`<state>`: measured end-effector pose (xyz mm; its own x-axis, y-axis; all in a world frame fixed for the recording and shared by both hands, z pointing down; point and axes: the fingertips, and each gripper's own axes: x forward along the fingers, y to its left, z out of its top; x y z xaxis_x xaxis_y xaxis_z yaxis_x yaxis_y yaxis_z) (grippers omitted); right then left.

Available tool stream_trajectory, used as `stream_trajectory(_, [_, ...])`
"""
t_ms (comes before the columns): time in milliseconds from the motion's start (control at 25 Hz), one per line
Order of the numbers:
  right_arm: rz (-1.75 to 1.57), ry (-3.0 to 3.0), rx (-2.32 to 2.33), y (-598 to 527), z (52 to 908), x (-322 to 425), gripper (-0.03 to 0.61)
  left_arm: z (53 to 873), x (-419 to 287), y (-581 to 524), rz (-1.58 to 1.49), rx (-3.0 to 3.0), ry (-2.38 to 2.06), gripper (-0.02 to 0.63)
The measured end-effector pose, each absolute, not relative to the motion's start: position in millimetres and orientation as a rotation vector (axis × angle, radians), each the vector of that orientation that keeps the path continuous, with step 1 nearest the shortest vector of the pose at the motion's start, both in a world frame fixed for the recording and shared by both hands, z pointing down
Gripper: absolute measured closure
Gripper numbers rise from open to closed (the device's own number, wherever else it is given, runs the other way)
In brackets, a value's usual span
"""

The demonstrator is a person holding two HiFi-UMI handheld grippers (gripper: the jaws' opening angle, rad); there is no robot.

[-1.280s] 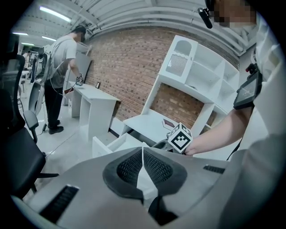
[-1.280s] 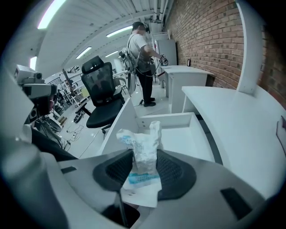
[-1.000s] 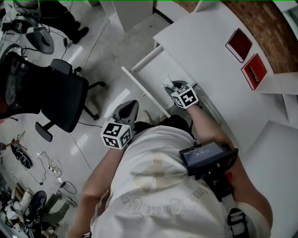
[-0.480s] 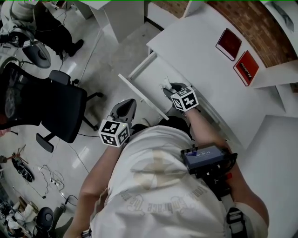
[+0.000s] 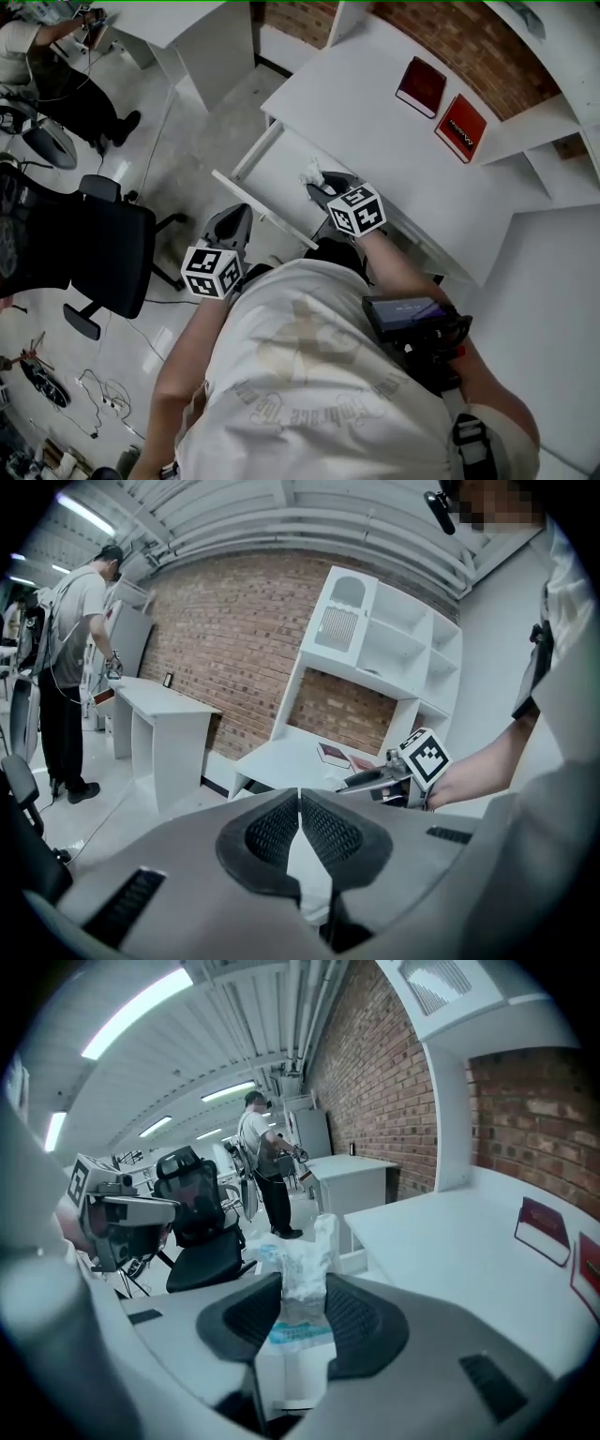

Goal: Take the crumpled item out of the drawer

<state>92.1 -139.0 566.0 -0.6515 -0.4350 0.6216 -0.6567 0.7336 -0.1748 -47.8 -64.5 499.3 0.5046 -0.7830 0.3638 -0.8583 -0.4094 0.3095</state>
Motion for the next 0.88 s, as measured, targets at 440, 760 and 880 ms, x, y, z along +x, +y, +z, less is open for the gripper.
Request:
stream_trajectory(440, [0.472,-2.524,0.900,-122.5,502.1,91.9,0.419,479.8,-17.0,-66.1,0.269,2.435,-1.256,0.586])
stream_trajectory(760, [0.486,-2.543,0.932,-96.9,493.7,109.8,0.420,479.4,-4.2,-58.0,0.257,2.432,-1.225,0.586])
stream_trajectory(880, [0.472,-2.530,0.936,-90.2,498.1,117.3,0.419,484.1,-1.5,-54.5,0.244,2.414,-1.216,0.586])
